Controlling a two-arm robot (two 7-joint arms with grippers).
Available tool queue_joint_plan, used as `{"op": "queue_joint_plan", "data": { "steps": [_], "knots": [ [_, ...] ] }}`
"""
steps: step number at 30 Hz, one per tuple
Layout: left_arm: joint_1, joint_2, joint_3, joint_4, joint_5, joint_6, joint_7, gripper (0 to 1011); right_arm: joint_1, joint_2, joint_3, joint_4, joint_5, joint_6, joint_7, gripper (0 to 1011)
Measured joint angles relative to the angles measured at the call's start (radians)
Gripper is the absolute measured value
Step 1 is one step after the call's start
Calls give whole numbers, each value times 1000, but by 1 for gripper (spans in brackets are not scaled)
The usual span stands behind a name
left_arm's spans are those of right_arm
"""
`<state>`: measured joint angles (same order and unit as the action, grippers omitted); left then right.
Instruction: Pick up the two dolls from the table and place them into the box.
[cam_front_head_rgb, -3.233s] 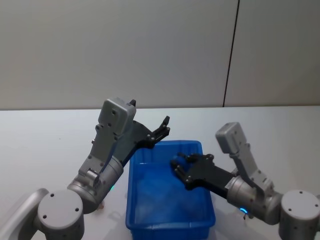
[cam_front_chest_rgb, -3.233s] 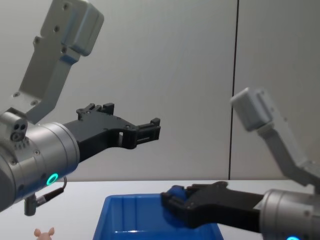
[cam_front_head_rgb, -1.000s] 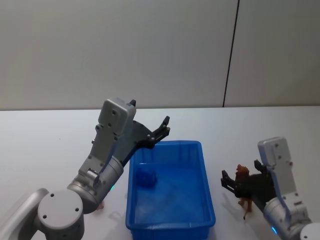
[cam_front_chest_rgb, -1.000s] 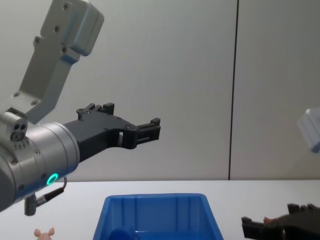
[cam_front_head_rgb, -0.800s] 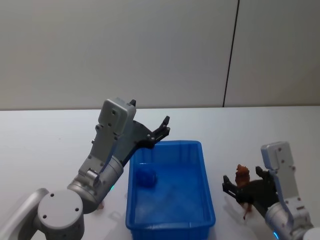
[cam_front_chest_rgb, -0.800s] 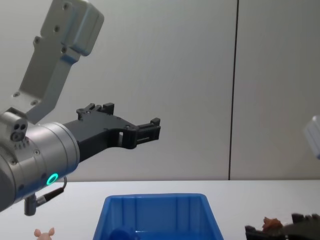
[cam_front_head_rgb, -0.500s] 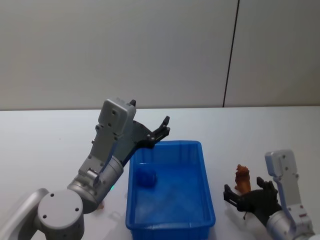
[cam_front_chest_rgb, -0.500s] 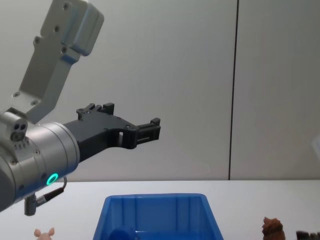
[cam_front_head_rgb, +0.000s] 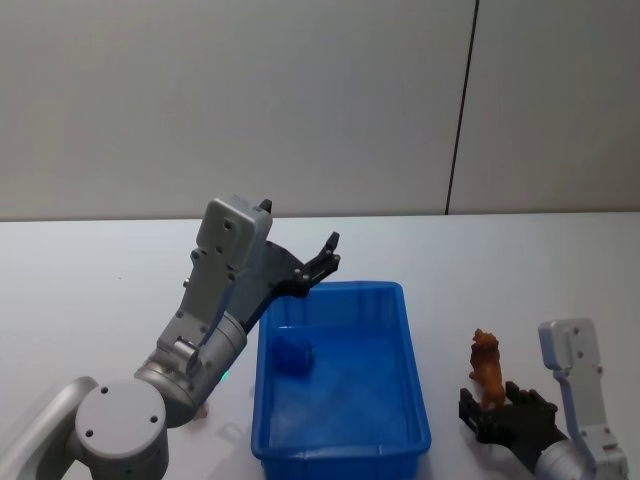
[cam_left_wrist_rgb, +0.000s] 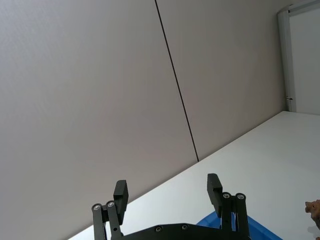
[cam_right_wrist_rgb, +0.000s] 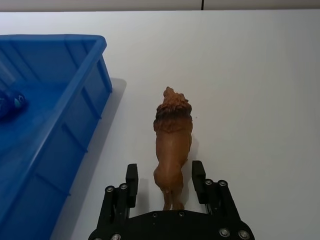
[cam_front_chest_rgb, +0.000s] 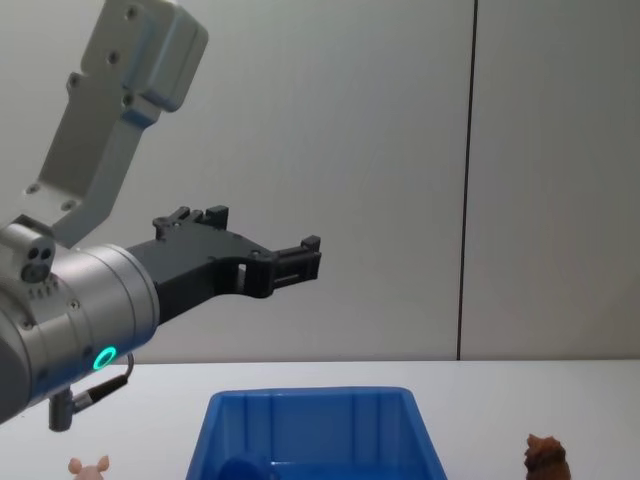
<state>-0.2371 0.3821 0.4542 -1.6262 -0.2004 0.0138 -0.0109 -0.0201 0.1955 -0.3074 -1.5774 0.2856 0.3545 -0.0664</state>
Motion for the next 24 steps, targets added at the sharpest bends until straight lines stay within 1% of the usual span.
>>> {"op": "queue_joint_plan", "data": {
  "steps": [1, 2, 4, 6, 7, 11, 12, 13, 16, 17, 18, 23, 24],
  "knots": [
    [0, 0, 0, 0, 0, 0, 0, 1001, 0, -1, 1, 2, 1, 0, 0, 676],
    [0, 0, 0, 0, 0, 0, 0, 1001, 1, -2, 1, 7, 3, 0, 0, 606],
    [0, 0, 0, 0, 0, 0, 0, 1001, 2, -4, 2, 11, 4, 0, 0, 567],
    [0, 0, 0, 0, 0, 0, 0, 1001, 4, -6, 2, 18, 4, -2, 0, 487],
    [0, 0, 0, 0, 0, 0, 0, 1001, 5, -6, 2, 20, 3, -4, 1, 475],
    [0, 0, 0, 0, 0, 0, 0, 1001, 11, -9, 2, 29, -12, -17, 6, 330],
    [0, 0, 0, 0, 0, 0, 0, 1001, 11, -9, 2, 29, -12, -17, 6, 330],
    [0, 0, 0, 0, 0, 0, 0, 1001, 12, -10, 2, 30, -20, -23, 9, 284],
    [0, 0, 0, 0, 0, 0, 0, 1001, 14, -10, 1, 31, -38, -38, 15, 266],
    [0, 0, 0, 0, 0, 0, 0, 1001, 15, -10, -1, 30, -51, -47, 18, 266],
    [0, 0, 0, 0, 0, 0, 0, 1001, 15, -10, -1, 30, -51, -47, 18, 265],
    [0, 0, 0, 0, 0, 0, 0, 1001, 17, -9, -6, 14, -104, -84, 32, 265],
    [0, 0, 0, 0, 0, 0, 0, 1001, 17, -9, -6, 14, -104, -84, 32, 266]
  ]
}}
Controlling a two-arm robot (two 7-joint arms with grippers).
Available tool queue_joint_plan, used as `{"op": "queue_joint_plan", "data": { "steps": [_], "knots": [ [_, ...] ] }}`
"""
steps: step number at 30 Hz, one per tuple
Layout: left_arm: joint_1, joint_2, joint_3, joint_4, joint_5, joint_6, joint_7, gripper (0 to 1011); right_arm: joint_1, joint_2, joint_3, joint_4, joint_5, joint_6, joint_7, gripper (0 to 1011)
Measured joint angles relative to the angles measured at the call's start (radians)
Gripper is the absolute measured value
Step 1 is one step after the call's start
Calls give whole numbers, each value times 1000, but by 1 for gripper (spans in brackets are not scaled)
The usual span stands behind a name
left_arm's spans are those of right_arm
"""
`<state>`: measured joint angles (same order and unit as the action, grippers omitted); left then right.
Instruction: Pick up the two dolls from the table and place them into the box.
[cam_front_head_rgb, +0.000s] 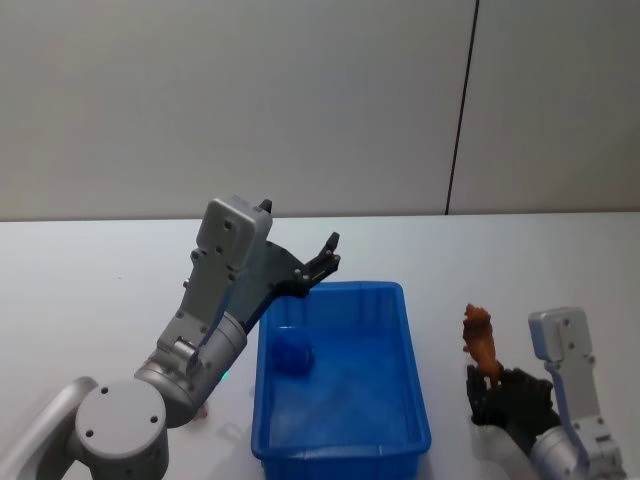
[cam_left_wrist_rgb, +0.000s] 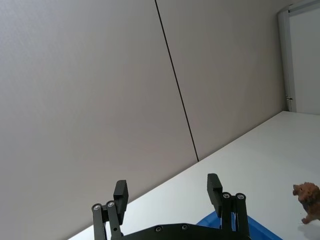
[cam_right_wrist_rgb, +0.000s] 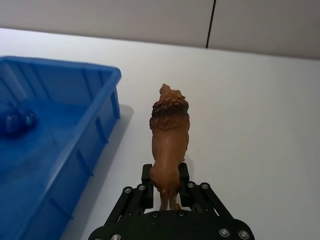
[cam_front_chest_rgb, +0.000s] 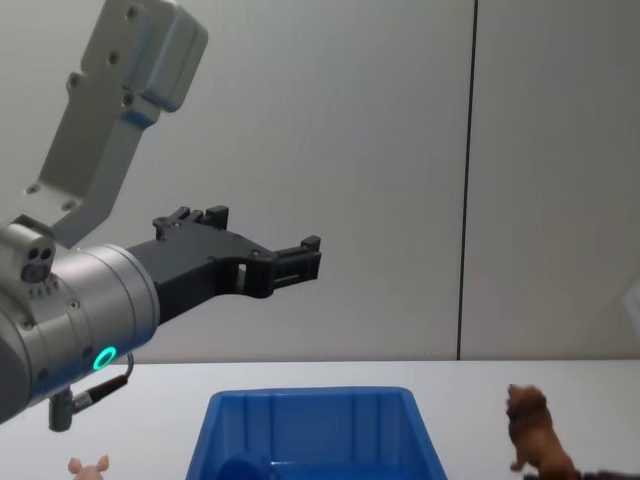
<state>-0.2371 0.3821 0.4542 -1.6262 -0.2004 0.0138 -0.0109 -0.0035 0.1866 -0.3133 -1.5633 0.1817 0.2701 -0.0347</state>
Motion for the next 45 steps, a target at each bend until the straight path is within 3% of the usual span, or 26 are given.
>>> {"op": "queue_joint_plan", "data": {
  "steps": [12, 22, 33, 36, 37, 45],
  "knots": [
    [0, 0, 0, 0, 0, 0, 0, 1001, 10, 9, -8, -46, -87, -92, 88, 265],
    [0, 0, 0, 0, 0, 0, 0, 1001, 39, 2, -16, -46, -105, -128, 200, 266],
    [0, 0, 0, 0, 0, 0, 0, 1001, 101, -30, -35, 11, -106, -135, 364, 268],
    [0, 0, 0, 0, 0, 0, 0, 1001, 121, -42, -41, 36, -106, -130, 406, 333],
    [0, 0, 0, 0, 0, 0, 0, 1001, 127, -45, -42, 43, -105, -126, 420, 406],
    [0, 0, 0, 0, 0, 0, 0, 1001, 185, -79, -55, 119, -96, -97, 515, 652]
  ]
}}
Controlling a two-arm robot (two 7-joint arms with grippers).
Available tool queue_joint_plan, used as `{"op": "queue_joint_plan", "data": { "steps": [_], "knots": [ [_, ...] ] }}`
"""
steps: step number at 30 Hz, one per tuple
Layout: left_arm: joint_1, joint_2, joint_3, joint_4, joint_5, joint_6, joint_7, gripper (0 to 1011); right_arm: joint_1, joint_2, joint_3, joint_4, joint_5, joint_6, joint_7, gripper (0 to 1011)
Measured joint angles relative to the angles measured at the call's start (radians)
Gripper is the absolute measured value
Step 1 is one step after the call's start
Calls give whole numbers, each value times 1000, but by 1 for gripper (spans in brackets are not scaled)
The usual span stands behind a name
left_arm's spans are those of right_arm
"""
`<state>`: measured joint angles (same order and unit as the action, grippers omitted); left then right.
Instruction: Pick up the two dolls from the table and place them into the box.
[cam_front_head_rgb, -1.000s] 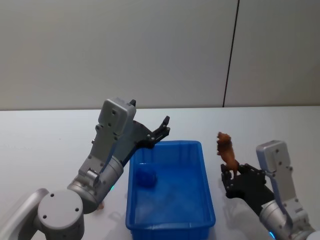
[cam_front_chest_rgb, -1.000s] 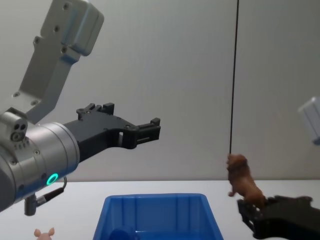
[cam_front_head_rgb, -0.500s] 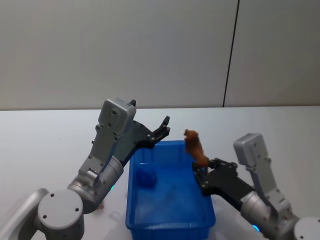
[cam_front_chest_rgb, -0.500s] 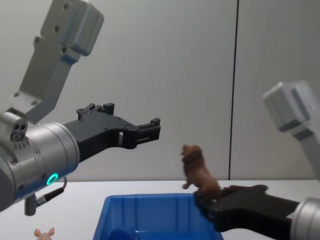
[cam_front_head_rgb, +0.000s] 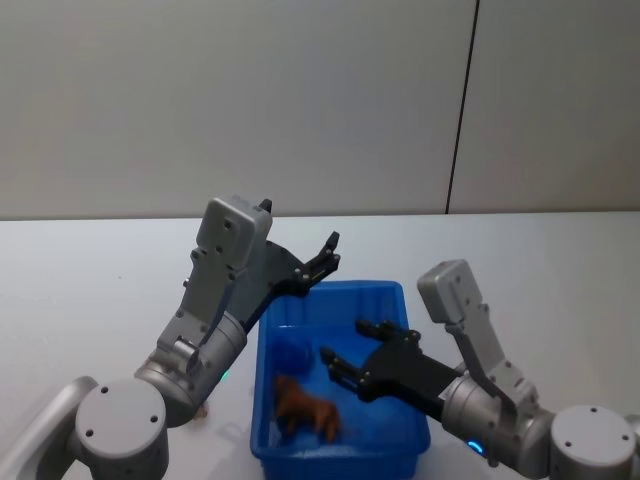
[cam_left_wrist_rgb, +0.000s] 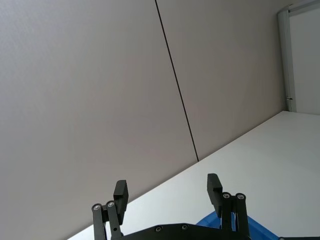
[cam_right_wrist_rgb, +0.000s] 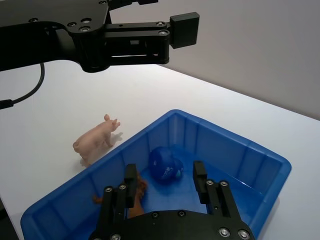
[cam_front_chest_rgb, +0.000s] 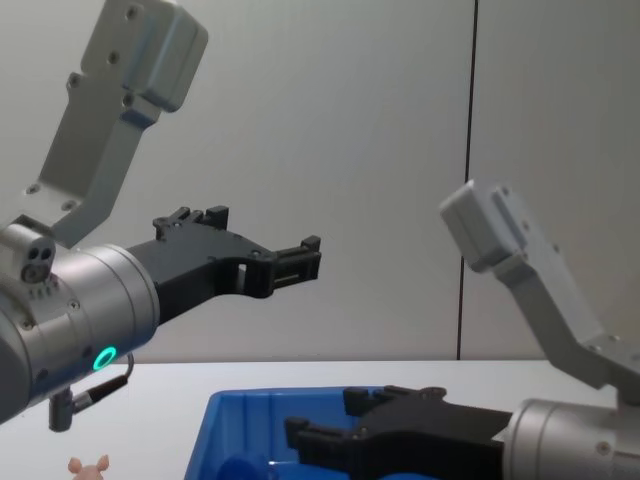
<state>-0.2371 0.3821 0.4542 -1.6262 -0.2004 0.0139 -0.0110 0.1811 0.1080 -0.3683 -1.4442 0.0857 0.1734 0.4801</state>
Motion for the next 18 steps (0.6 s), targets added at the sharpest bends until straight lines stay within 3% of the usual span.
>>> {"op": "queue_joint_plan", "data": {
  "steps": [7, 12, 18],
  "knots": [
    [0, 0, 0, 0, 0, 0, 0, 1001, 18, -11, -5, 26, 2, -11, 7, 861],
    [0, 0, 0, 0, 0, 0, 0, 1001, 14, -10, -6, 21, -4, -38, -28, 984],
    [0, 0, 0, 0, 0, 0, 0, 1001, -6, -1, -6, -4, -13, -67, -86, 1001]
  ]
}}
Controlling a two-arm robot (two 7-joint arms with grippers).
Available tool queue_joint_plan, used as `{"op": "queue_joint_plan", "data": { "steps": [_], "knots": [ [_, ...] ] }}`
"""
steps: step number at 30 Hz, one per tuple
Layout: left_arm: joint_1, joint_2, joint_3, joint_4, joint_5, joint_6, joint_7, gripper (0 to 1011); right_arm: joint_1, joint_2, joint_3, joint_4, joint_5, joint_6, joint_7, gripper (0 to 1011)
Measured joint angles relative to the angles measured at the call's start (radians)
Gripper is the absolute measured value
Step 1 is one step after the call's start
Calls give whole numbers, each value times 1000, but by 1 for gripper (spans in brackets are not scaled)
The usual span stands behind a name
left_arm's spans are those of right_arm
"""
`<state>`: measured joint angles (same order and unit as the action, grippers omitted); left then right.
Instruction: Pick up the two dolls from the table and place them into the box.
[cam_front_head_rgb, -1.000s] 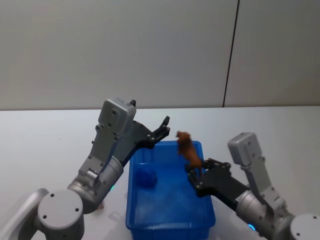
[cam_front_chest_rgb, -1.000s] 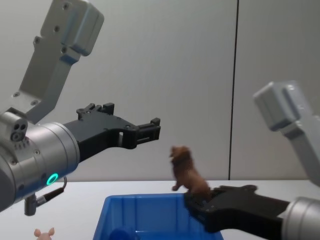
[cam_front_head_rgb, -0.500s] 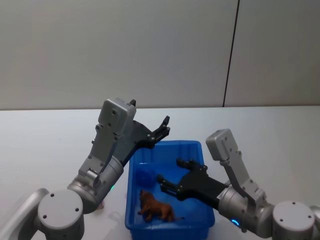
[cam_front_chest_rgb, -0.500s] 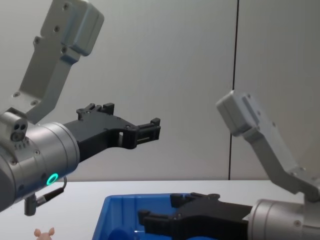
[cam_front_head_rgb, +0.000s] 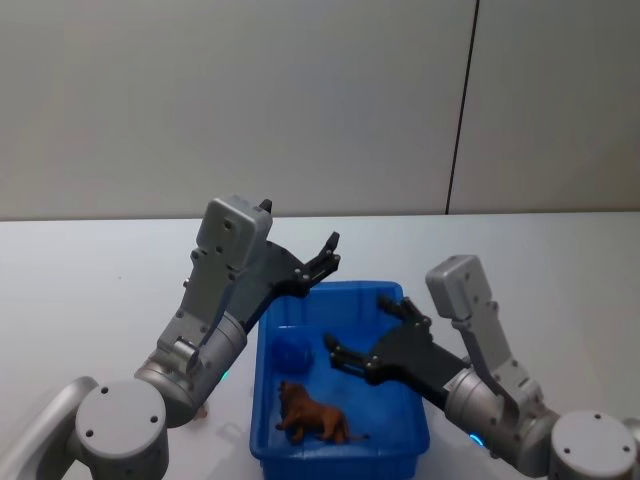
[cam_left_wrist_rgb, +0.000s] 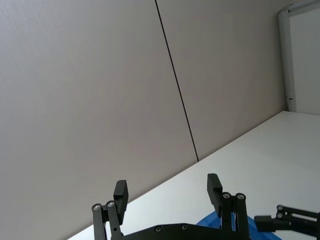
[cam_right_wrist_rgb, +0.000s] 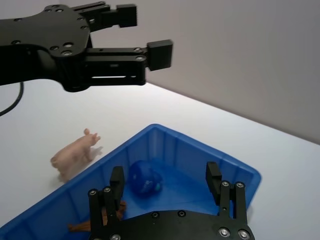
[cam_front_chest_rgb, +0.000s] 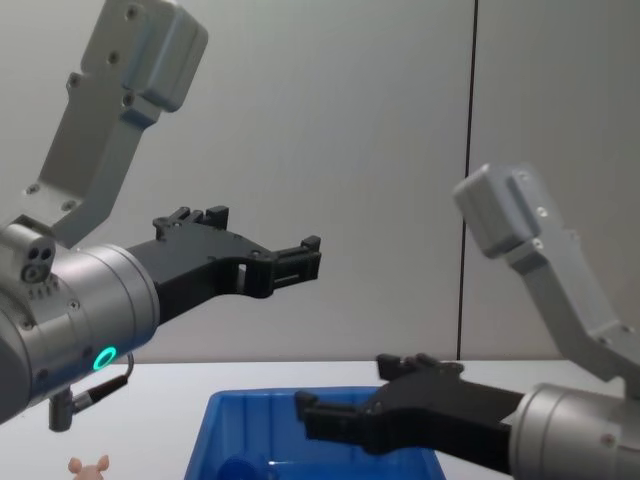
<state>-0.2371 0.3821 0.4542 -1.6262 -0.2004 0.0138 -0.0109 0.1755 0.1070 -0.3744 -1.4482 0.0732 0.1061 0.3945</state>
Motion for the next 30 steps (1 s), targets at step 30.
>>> {"op": "queue_joint_plan", "data": {
  "steps": [30],
  "knots": [
    [0, 0, 0, 0, 0, 0, 0, 1001, -161, 78, 39, -161, -6, -10, -415, 1001]
  ]
}}
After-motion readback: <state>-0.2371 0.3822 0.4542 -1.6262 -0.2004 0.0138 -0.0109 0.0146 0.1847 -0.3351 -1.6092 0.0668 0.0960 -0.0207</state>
